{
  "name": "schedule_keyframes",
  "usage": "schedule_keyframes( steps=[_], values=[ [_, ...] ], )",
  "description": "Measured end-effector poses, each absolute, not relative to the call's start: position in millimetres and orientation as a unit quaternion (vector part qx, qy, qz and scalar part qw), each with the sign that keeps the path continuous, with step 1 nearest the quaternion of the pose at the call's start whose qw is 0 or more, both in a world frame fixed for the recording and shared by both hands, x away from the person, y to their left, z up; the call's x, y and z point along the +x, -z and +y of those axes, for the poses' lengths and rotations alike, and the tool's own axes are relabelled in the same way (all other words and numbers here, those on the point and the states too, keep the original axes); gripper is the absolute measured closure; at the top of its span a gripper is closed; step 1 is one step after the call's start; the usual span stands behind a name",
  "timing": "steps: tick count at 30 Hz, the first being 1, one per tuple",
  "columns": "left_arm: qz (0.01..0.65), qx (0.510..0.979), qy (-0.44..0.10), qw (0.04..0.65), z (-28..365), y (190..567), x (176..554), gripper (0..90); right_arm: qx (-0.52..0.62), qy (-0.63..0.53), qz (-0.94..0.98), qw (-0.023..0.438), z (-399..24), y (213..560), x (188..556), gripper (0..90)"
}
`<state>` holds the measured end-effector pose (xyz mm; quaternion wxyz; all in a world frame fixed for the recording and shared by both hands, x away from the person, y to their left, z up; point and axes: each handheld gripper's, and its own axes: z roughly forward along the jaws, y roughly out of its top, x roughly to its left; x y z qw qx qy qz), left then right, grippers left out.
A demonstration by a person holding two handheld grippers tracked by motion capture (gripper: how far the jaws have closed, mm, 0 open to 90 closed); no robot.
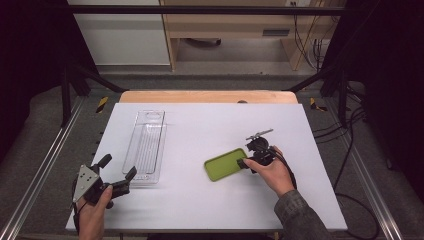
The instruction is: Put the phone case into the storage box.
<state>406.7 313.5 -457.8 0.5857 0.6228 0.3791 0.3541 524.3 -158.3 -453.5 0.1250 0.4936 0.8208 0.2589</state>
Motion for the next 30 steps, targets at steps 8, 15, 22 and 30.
schedule_keyframes(
  steps=[8, 15, 22, 30],
  values=[
    [0.379, 0.622, -0.354, 0.587, 314, 458, 407, 1.7, 0.495, -0.259, 0.819, 0.13, -160, 456, 527, 50.3],
    [0.379, 0.622, -0.353, 0.587, 314, 458, 407, 1.7, 0.493, -0.251, 0.823, 0.13, -158, 459, 529, 63.8],
    [0.379, 0.623, -0.354, 0.586, 314, 458, 407, 1.7, 0.492, -0.248, 0.825, 0.125, -158, 463, 529, 70.0],
    [0.378, 0.625, -0.353, 0.585, 313, 458, 407, 1.7, 0.494, -0.246, 0.825, 0.123, -159, 464, 528, 74.4]
  ],
)
